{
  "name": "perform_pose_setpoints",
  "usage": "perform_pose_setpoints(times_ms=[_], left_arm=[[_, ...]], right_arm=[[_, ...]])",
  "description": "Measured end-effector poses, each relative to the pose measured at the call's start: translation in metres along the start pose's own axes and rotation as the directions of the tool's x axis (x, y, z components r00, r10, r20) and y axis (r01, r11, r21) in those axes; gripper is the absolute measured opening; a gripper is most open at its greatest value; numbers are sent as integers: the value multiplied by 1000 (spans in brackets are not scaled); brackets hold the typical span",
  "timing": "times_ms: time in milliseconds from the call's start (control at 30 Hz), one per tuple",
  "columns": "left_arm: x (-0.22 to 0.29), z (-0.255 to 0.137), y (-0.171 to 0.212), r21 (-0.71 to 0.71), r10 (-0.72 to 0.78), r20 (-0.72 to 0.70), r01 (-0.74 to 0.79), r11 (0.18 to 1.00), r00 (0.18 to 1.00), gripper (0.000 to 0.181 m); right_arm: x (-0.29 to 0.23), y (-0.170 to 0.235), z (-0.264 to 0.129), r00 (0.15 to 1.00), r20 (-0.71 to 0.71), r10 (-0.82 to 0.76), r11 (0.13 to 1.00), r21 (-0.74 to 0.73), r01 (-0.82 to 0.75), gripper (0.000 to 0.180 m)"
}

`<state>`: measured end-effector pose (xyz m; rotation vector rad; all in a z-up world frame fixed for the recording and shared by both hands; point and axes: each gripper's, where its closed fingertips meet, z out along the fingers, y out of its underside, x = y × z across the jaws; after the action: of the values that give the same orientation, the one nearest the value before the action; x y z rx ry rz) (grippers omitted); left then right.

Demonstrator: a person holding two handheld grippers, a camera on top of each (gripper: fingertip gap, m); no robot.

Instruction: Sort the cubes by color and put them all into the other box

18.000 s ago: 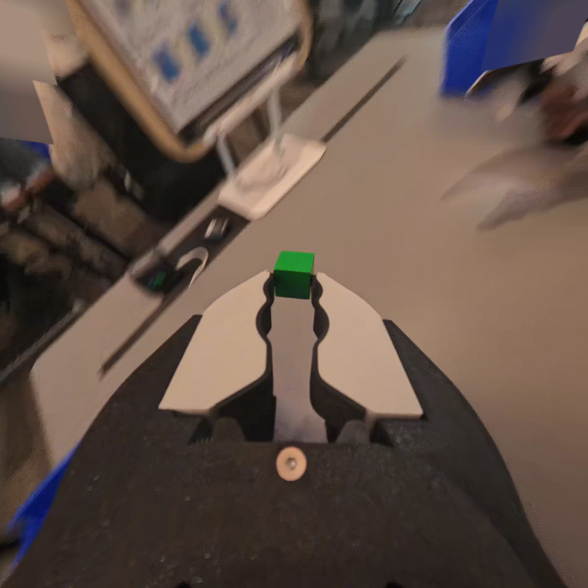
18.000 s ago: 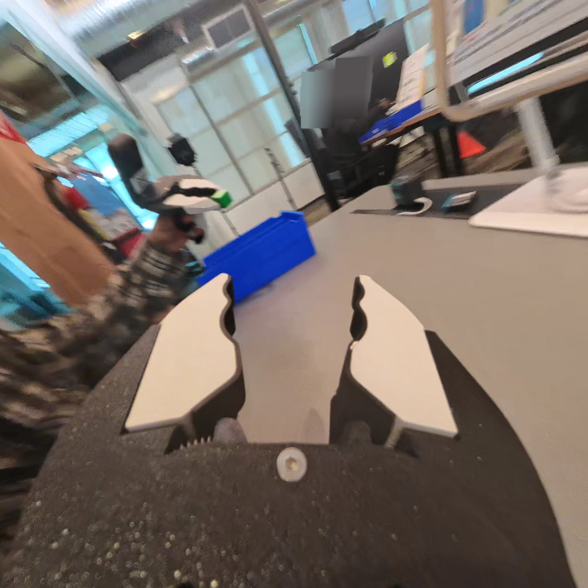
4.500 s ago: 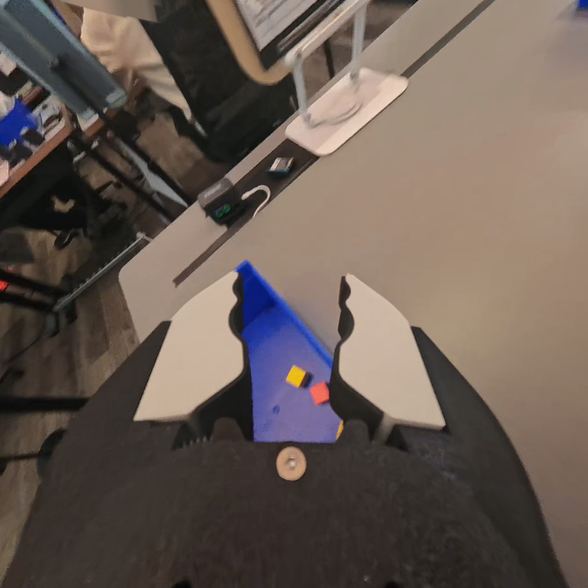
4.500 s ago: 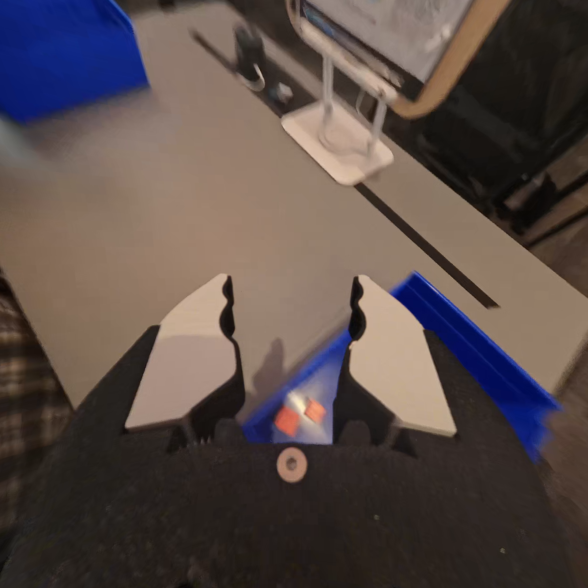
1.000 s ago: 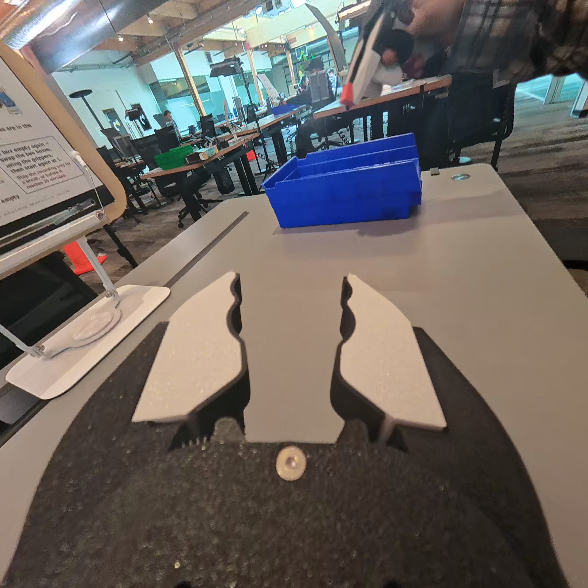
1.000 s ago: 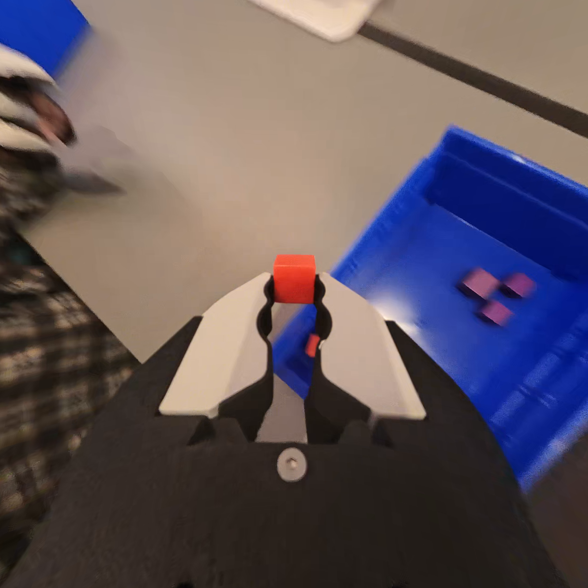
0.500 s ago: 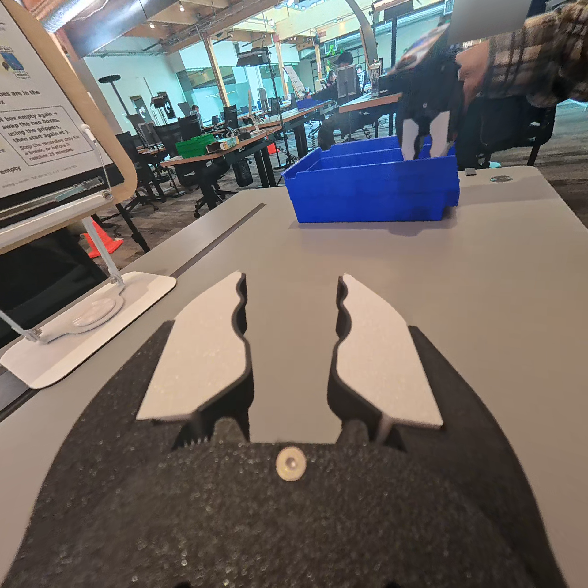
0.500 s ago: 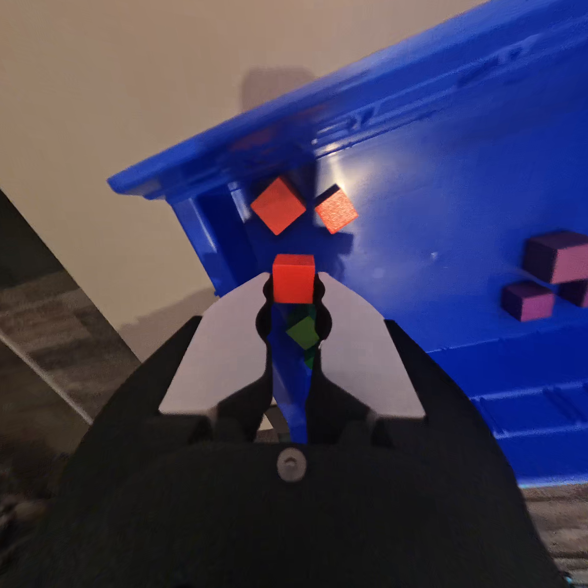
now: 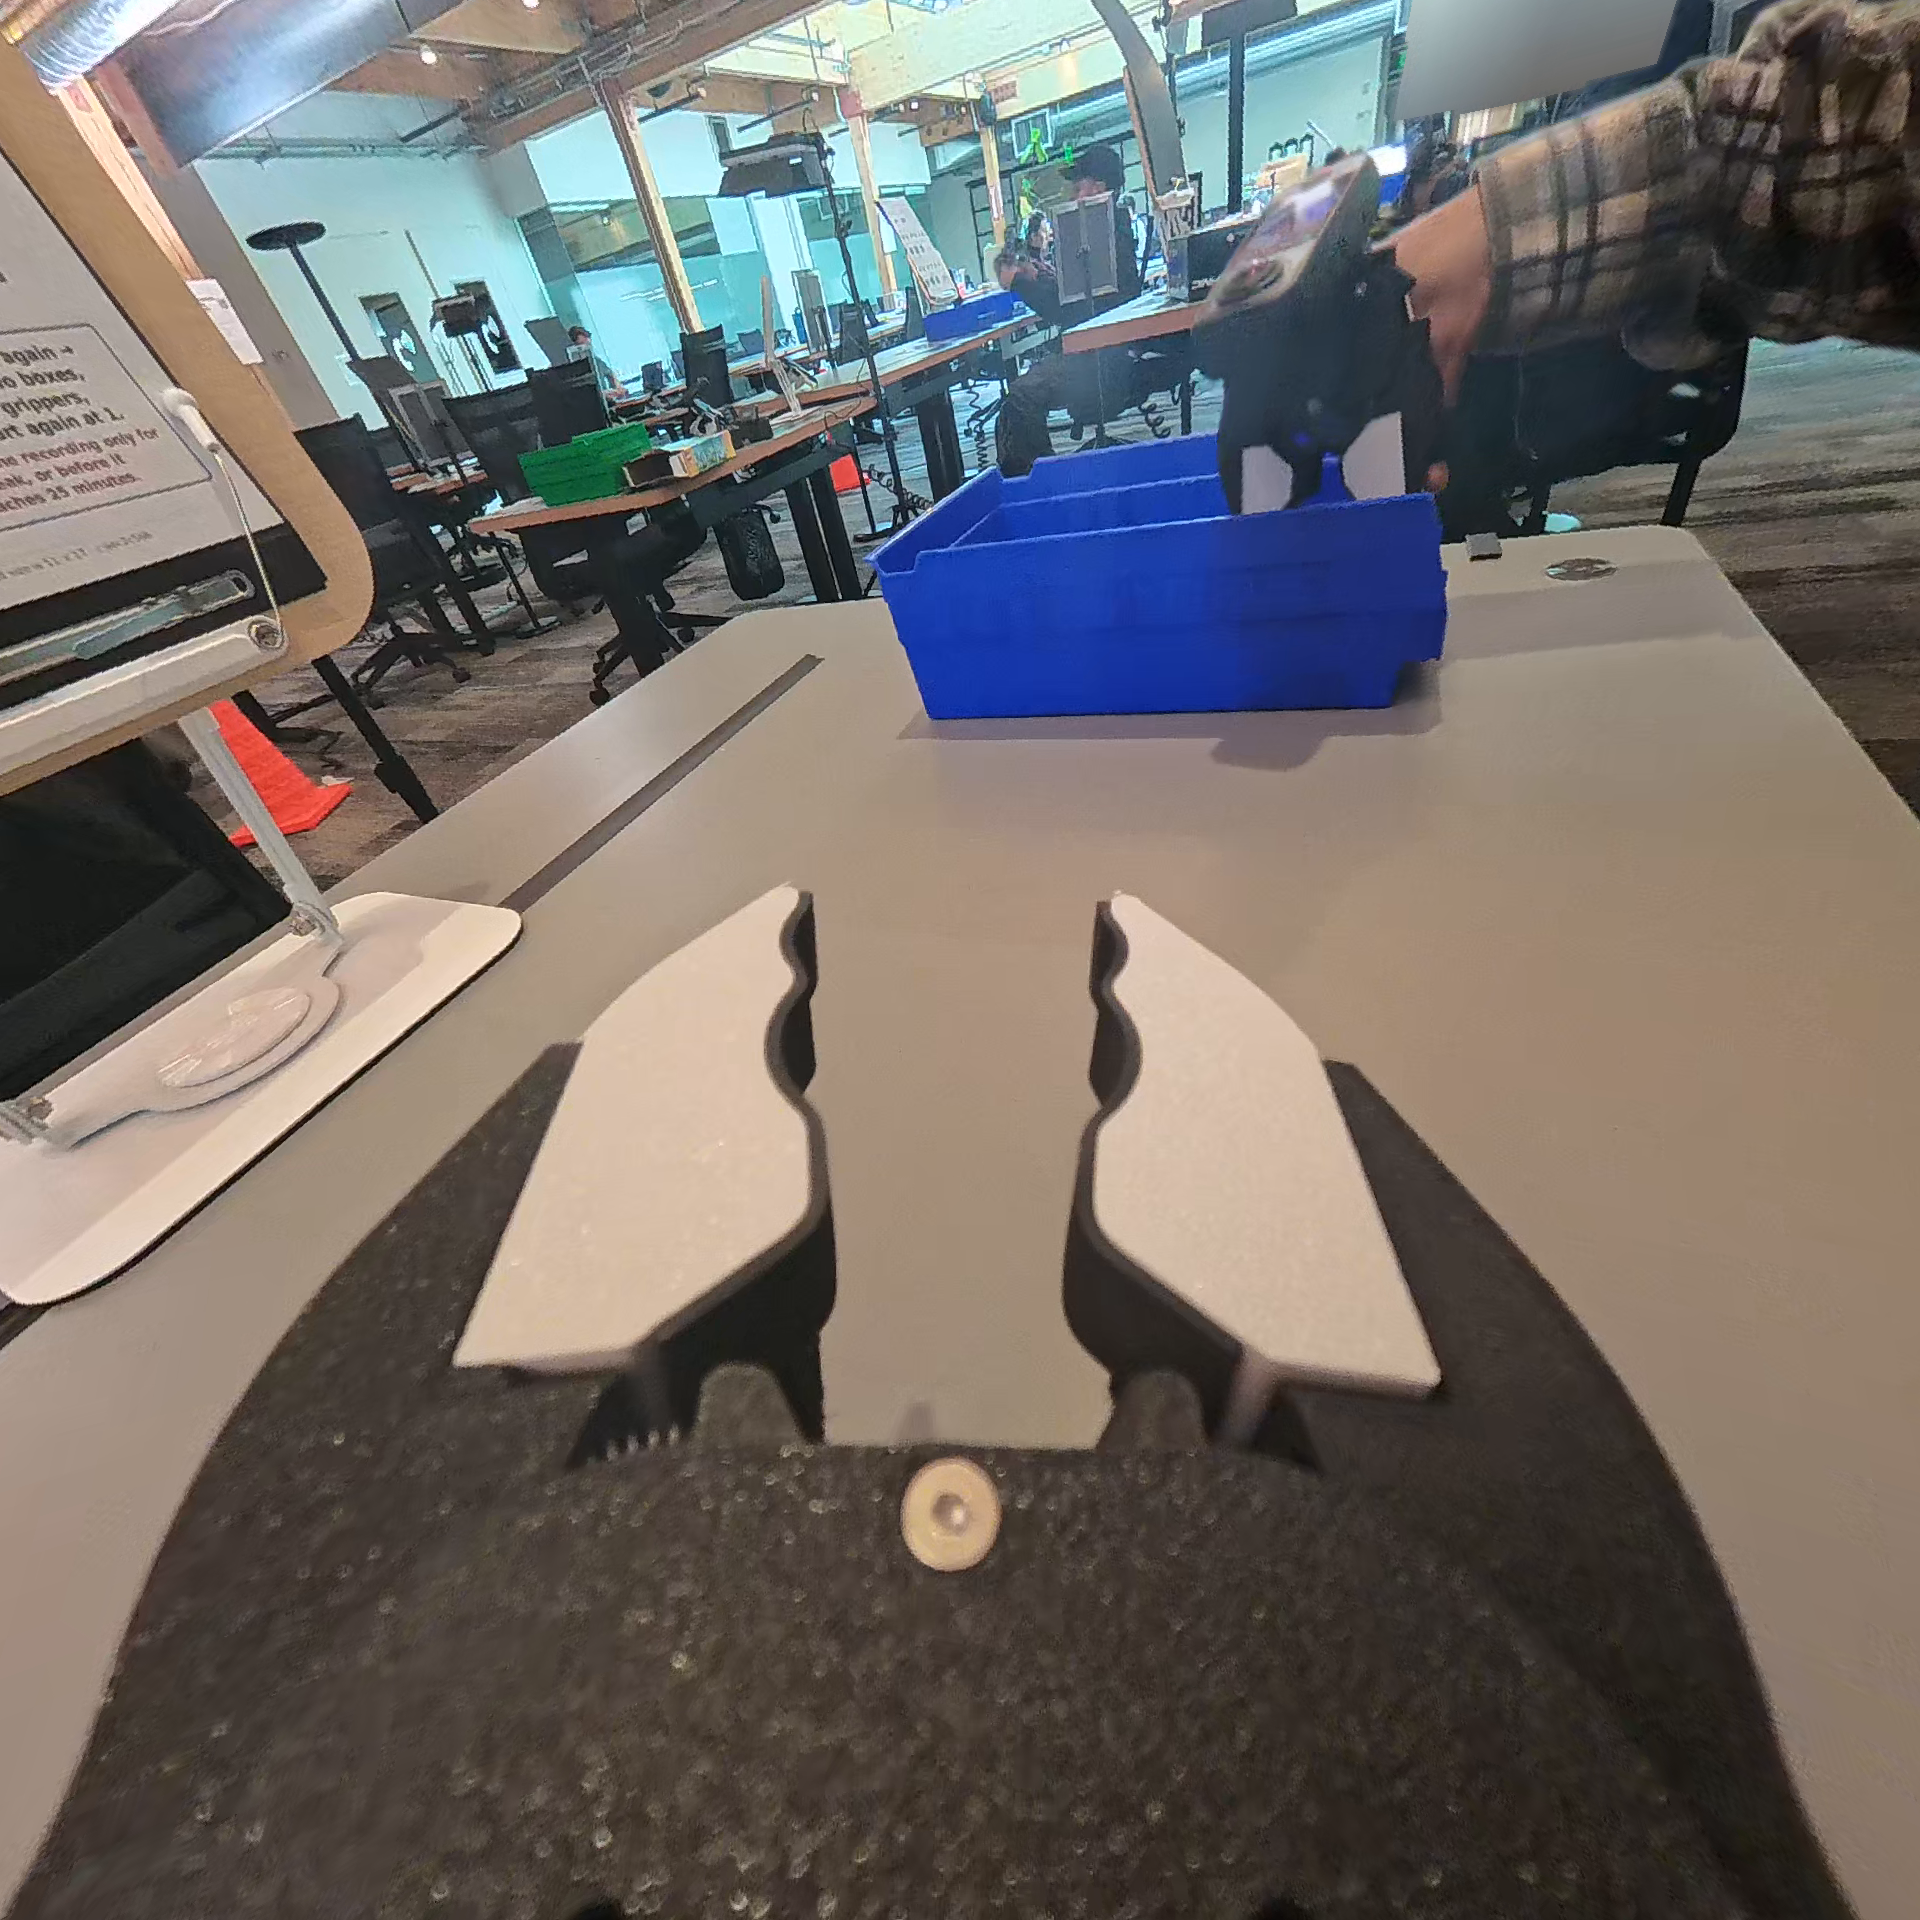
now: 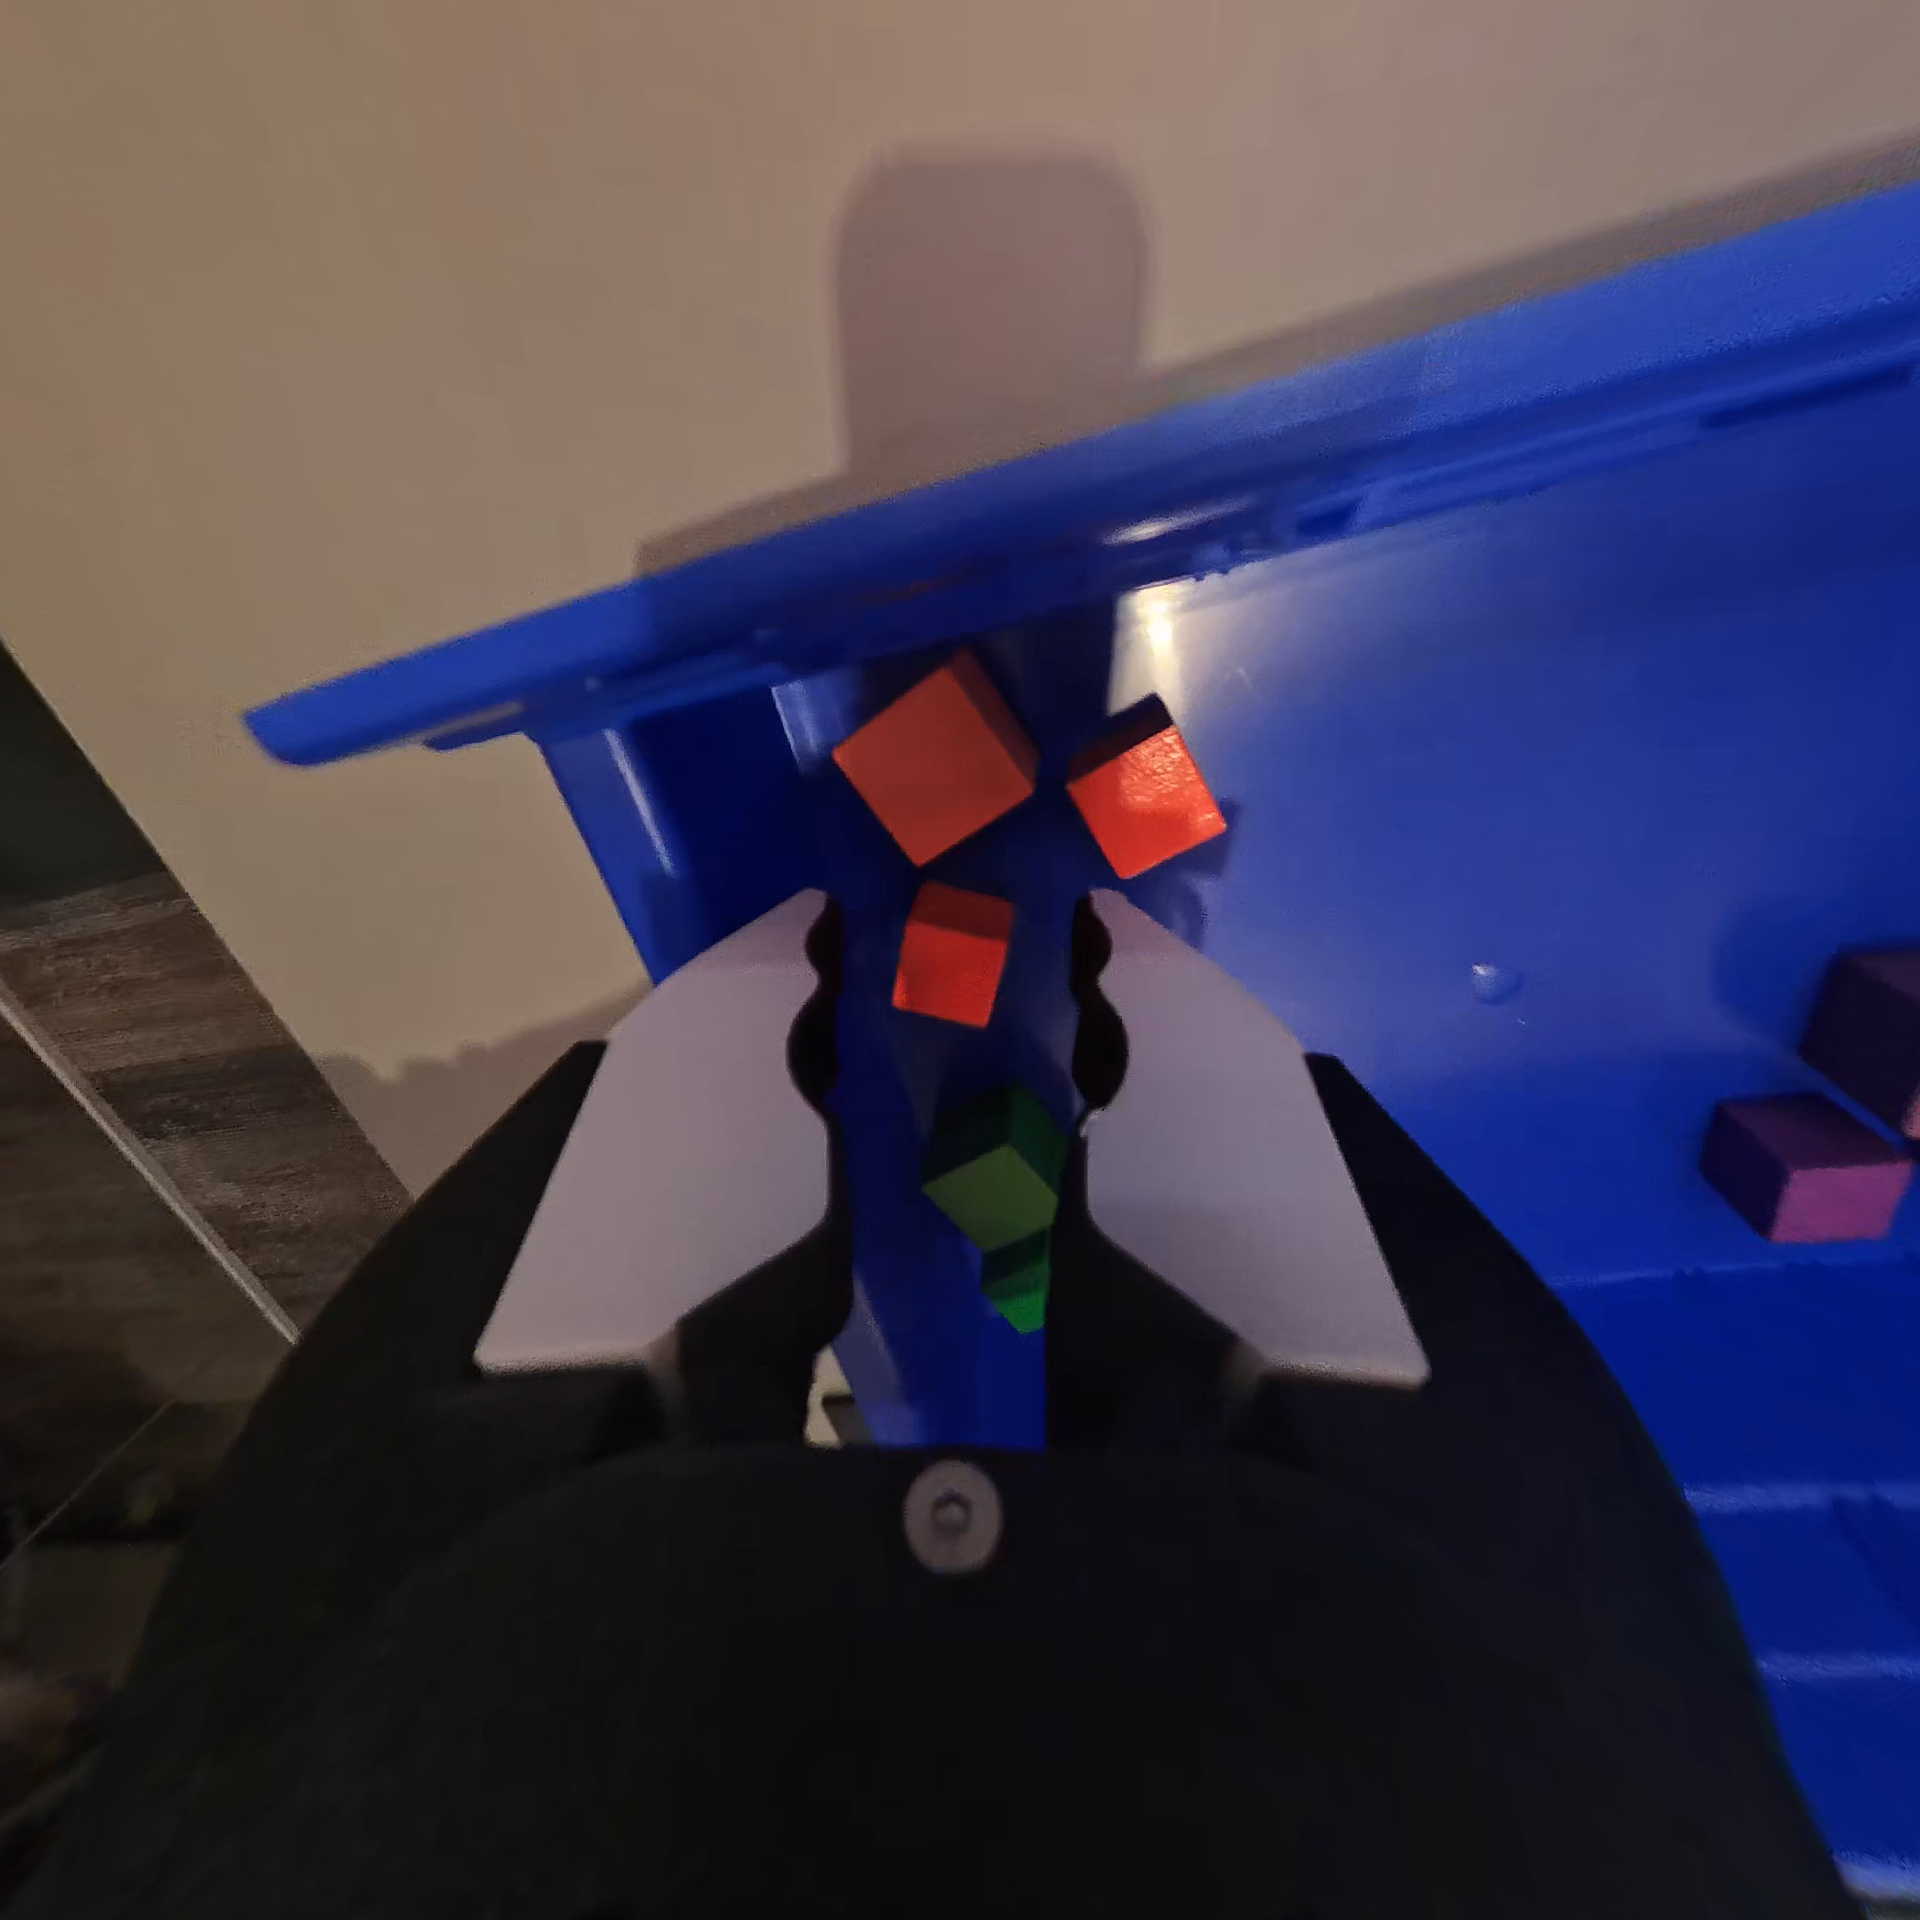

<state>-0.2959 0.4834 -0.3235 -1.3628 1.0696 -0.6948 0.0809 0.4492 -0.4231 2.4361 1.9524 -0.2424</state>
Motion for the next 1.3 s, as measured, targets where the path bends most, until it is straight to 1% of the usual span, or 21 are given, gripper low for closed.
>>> perform_pose_setpoints(times_ms=[67, 100, 133, 200, 267, 333, 367, 433, 500, 533, 567, 600, 667, 800, 900, 1000, 1033, 1067, 1133, 1200, 1300], left_arm=[[1, -2, -2, 4, 3, 0, -3, 1000, 1000, 50], [1, -3, -3, 7, 5, 2, -5, 1000, 1000, 50], [1, -5, -5, 12, 6, 5, -6, 1000, 1000, 50], [1, -7, -9, 24, 3, 7, -3, 1000, 1000, 50], [0, -10, -13, 34, 5, 13, -5, 999, 1000, 50], [0, -13, -16, 40, 5, 15, -6, 999, 1000, 50], [-1, -15, -18, 41, 7, 23, -8, 999, 1000, 50], [-3, -19, -22, 40, 9, 40, -10, 999, 999, 50], [-7, -23, -26, 44, 6, 63, -8, 999, 998, 50], [-10, -26, -28, 46, 4, 76, -7, 999, 997, 50], [-13, -29, -29, 46, 0, 92, -4, 999, 996, 51], [-16, -32, -31, 41, -6, 111, 2, 999, 994, 51], [-24, -44, -34, 22, -10, 158, 7, 1000, 987, 52], [-47, -93, -43, -63, 26, 287, -8, 998, 958, 52], [-81, -159, -44, -195, 81, 413, 1, 981, 907, 52], [-122, -241, -29, -382, 122, 505, 95, 919, 854, 53], [-138, -269, -21, -454, 155, 529, 123, 882, 834, 53], [-152, -295, -11, -523, 193, 530, 139, 841, 826, 55], [-173, -331, 9, -648, 258, 452, 115, 753, 854, 56], [-185, -354, 32, -756, 293, 311, 48, 653, 904, 55], [-201, -379, 67, -876, 250, 147, 9, 483, 957, 51]], right_arm=[[6, 2, -19, 998, -66, 15, 1000, -17, -16, 51], [10, -1, -35, 993, -111, 29, 1000, 7, -28, 53], [14, -8, -56, 986, -156, 51, 997, 66, -41, 55], [21, -29, -109, 957, -255, 136, 965, 251, -70, 60], [24, -52, -166, 907, -321, 272, 876, 472, -95, 67], [21, -73, -218, 845, -318, 429, 716, 690, -104, 78], [16, -84, -240, 829, -275, 487, 603, 792, -92, 78], [-3, -105, -274, 831, -126, 542, 307, 950, -56, 78], [-23, -121, -293, 858, 50, 512, -8, 999, -53, 72], [-29, -127, -292, 865, 128, 485, -115, 990, -82, 73], [-34, -134, -284, 868, 190, 459, -181, 976, -118, 73], [-37, -142, -272, 871, 230, 435, -223, 964, -144, 73], [-40, -164, -244, 878, 237, 417, -257, 957, -137, 73], [-32, -211, -182, 879, 198, 433, -250, 964, -94, 72], [-22, -242, -147, 887, 213, 410, -232, 965, -125, 71], [-18, -267, -117, 906, 148, 397, -95, 988, -119, 70], [-17, -270, -112, 907, 112, 405, -86, 993, -84, 69], [-17, -274, -110, 911, 82, 404, -93, 995, -48, 69], [-21, -281, -104, 929, 66, 365, -97, 995, -33, 69], [-26, -285, -98, 946, 58, 320, -87, 996, -32, 69], [-29, -289, -88, 962, 48, 270, -65, 997, -31, 70]])
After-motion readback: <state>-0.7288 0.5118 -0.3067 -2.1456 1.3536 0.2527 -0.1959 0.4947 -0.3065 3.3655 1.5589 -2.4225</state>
